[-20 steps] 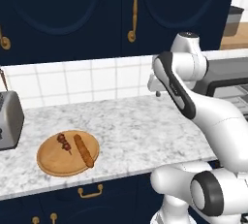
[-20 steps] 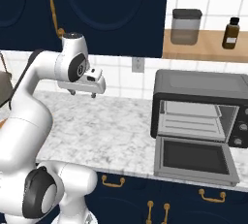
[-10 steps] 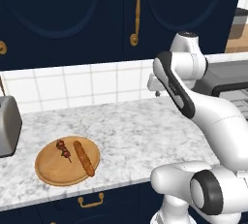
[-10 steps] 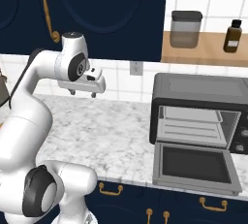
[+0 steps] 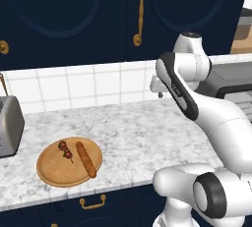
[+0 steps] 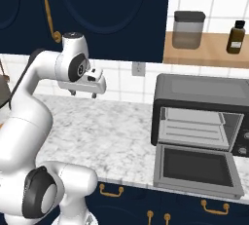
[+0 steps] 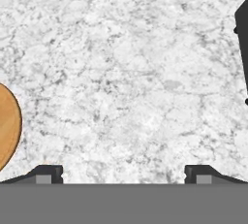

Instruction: Pick up the kebab skewer and baguette bread, and place them inside the toaster oven. Close the toaster oven door and start by setting the timer.

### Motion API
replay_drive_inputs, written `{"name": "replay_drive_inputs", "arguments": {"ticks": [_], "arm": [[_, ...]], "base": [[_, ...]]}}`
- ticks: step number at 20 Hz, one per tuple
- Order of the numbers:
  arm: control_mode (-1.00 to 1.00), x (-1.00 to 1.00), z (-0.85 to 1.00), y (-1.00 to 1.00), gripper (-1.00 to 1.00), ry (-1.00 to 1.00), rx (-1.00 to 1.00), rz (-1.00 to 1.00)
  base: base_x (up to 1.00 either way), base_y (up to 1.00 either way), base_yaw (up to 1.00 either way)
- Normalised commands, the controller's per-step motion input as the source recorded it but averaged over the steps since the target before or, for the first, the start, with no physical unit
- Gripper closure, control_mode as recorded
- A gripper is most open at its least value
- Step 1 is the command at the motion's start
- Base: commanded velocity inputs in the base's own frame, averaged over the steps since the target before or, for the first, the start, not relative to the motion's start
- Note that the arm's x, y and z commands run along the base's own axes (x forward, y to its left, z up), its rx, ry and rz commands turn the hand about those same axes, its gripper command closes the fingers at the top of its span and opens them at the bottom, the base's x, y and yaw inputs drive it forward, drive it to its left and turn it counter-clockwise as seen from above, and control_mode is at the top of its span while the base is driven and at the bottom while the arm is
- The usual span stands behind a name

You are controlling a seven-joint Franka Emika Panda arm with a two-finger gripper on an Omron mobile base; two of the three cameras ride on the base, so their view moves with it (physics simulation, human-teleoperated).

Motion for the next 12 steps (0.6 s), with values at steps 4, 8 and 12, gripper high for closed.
{"name": "replay_drive_inputs", "arguments": {"ticks": [4,8,12], "arm": [[-1.00,-0.26,0.00,-0.24,-1.00,-0.06,0.00,0.00],[-1.00,-0.74,0.00,-0.97,-1.00,-0.08,0.03,0.00],[-1.00,-0.59,-0.03,-1.00,-1.00,-0.07,0.01,0.00]], "base": [[0.00,0.00,0.00],[0.00,0.00,0.00],[0.00,0.00,0.00]]}}
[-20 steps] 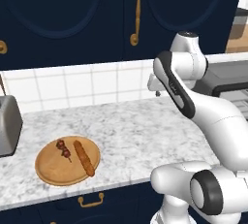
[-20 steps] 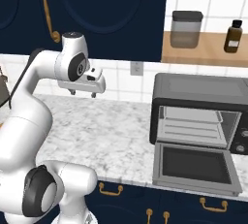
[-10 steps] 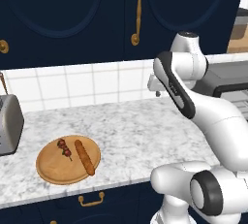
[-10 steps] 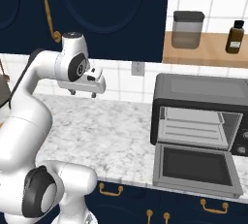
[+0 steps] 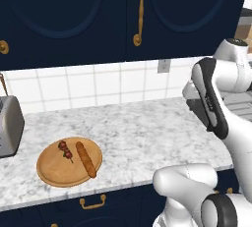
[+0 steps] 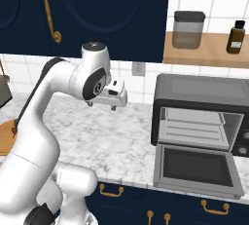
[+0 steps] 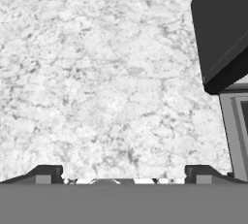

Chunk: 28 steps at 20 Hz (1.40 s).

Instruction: Pick up the kebab skewer and baguette bread, and place them inside the toaster oven. Close the toaster oven door and start by setting the timer.

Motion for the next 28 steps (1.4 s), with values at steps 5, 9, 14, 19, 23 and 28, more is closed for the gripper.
{"name": "replay_drive_inputs", "arguments": {"ticks": [5,9,14,19,23,28], "arm": [[-1.00,-0.01,0.00,-0.77,-1.00,-0.12,0.00,0.00],[-1.00,0.06,-0.16,-0.75,-1.00,-0.23,0.00,0.00],[-1.00,0.00,-0.34,-0.85,-1.00,-0.28,0.00,0.00],[-1.00,0.00,-0.36,-0.88,-1.00,-0.24,0.00,0.00],[-1.00,0.15,-0.11,-0.75,-1.00,-0.16,0.03,0.00],[-1.00,0.20,0.00,-0.74,-1.00,-0.08,0.00,0.00]], "base": [[0.00,0.00,0.00],[0.00,0.00,0.00],[0.00,0.00,0.00],[0.00,0.00,0.00],[0.00,0.00,0.00],[0.00,0.00,0.00]]}}
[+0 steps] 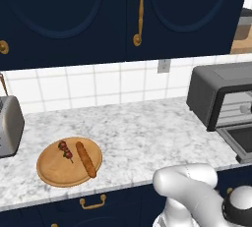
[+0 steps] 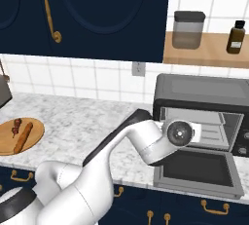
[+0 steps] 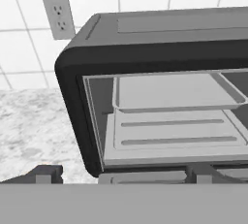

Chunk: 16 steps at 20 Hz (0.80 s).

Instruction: Pick up the kebab skewer and baguette bread, and place them inside the toaster oven. Close the toaster oven door and start by setting the timer.

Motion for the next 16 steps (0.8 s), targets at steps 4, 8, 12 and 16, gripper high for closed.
{"name": "replay_drive_inputs", "arguments": {"ticks": [4,8,12,16], "arm": [[-1.00,0.11,-0.03,-0.59,-1.00,-0.06,-0.03,0.00],[-1.00,0.10,-0.07,-0.55,-1.00,-0.06,-0.03,0.00],[-1.00,0.19,-0.08,-0.42,-1.00,-0.09,0.00,0.00],[-1.00,0.11,-0.29,-0.19,-1.00,-0.11,0.00,0.00]], "base": [[0.00,0.00,0.00],[0.00,0.00,0.00],[0.00,0.00,0.00],[0.00,0.00,0.00]]}}
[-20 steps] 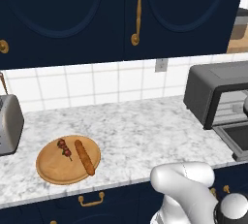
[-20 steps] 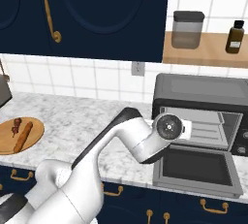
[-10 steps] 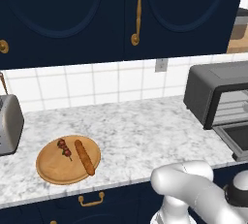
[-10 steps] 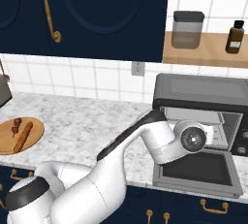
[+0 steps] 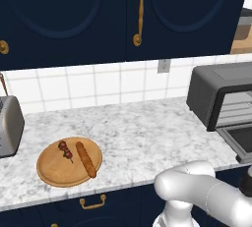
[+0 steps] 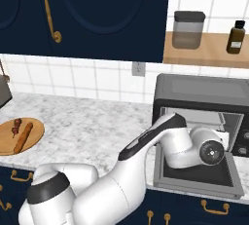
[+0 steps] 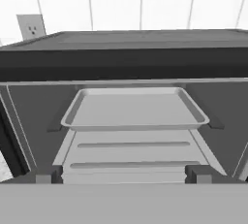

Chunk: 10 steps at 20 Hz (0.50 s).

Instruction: Pick up the kebab skewer and baguette bread, and place them inside the toaster oven. Close the toaster oven door and start by setting the timer.

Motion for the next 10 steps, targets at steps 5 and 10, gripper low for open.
{"name": "replay_drive_inputs", "arguments": {"ticks": [5,10], "arm": [[-1.00,0.07,-0.31,-0.15,-1.00,-0.11,0.00,0.00],[-1.00,0.20,-0.07,-0.05,-1.00,-0.09,0.00,0.00]], "base": [[0.00,0.00,0.00],[0.00,0.00,0.00]]}}
